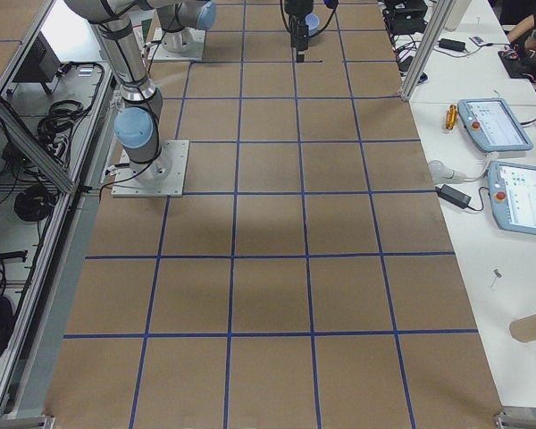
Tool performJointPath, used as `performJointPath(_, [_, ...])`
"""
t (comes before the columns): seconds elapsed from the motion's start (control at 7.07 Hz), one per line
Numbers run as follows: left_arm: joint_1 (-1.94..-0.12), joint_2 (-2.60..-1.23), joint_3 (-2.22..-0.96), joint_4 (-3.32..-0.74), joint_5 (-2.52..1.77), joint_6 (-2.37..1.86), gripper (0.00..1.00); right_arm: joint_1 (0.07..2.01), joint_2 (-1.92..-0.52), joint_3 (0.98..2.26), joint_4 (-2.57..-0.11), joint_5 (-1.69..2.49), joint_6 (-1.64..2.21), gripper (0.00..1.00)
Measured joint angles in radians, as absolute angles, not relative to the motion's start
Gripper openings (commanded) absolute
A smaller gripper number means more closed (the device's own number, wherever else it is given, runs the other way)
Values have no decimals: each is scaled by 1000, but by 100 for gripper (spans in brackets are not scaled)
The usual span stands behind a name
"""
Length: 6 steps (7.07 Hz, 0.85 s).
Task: Stack green bowl on blue bowl
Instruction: 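Grasp the rim of the pale green bowl with the left gripper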
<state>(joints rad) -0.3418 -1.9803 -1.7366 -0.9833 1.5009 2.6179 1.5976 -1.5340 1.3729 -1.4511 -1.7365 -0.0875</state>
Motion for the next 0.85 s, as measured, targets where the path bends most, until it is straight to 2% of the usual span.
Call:
performJointPath(0.57, [-339, -2082, -1676, -971, 1514, 2636, 100, 1598, -1534, 1373, -1451, -1736, -87, 100])
performJointPath(0.85, [-339, -2100, -1673, -970, 1524, 2638, 86, 1598, -1534, 1373, -1451, -1736, -87, 100])
